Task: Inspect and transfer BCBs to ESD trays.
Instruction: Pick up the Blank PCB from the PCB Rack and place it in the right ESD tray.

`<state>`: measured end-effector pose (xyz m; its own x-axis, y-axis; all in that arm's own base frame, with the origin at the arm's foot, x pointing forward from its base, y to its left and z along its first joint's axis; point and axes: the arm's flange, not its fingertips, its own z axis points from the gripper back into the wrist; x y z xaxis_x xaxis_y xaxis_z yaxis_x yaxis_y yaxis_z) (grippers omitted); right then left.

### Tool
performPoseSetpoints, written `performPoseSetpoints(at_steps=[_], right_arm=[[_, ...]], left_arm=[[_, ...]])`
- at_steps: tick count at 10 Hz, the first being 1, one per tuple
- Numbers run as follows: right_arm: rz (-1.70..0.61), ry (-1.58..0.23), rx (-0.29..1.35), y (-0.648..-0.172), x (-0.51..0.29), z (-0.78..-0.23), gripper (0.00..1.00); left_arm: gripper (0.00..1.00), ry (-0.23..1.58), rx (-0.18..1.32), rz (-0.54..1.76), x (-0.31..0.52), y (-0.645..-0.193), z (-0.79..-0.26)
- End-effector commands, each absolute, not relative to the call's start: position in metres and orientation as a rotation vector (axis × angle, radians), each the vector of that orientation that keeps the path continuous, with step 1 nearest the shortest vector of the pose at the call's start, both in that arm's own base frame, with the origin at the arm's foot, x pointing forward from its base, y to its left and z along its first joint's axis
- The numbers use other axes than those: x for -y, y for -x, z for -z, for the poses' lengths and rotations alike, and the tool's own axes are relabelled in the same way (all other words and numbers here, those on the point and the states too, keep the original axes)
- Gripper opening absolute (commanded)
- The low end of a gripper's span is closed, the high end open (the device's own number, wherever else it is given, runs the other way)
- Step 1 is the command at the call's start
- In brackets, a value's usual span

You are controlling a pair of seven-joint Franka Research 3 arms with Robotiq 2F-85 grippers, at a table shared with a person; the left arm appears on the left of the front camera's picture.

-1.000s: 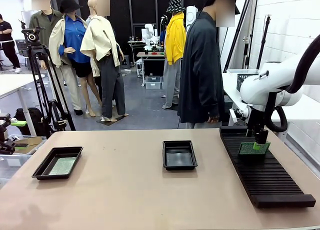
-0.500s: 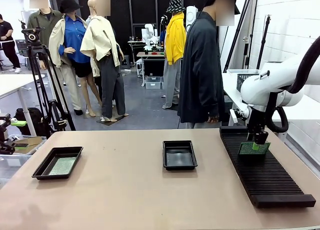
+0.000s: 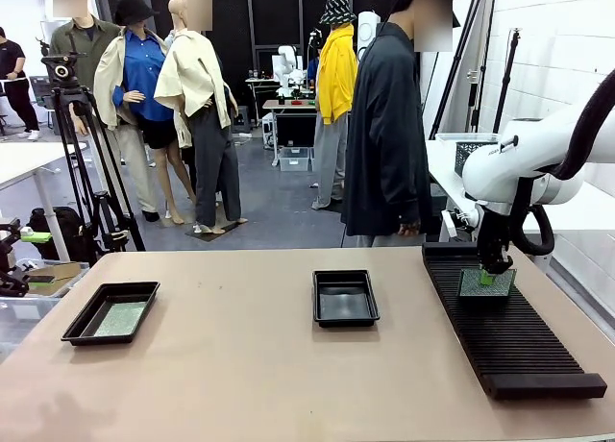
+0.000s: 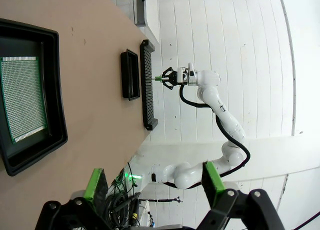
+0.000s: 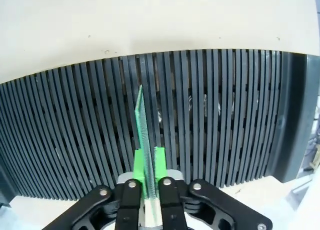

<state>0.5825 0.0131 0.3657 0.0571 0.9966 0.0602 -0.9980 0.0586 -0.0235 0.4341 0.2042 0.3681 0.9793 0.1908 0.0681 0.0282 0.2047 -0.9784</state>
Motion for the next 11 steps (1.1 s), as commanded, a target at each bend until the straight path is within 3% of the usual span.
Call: performPoseSetpoints(at_steps=[1, 6, 11], right_arm=[[-1.527, -0.013, 0.034, -0.58, -0.014, -0.365, 0.0], [-1.515, -0.03, 0.029, -0.583, -0.012, -0.371, 0.0], [-1.494, 0.07, 0.007, -0.574, -0.031, -0.436, 0.0]], left_arm=[[1.0, 1.361, 0.191, -0.112, -0.205, -0.433, -0.37], [1.0, 1.361, 0.191, -0.112, -0.205, -0.433, -0.37], [1.0, 1.361, 0.191, -0.112, -0.205, -0.433, -0.37]])
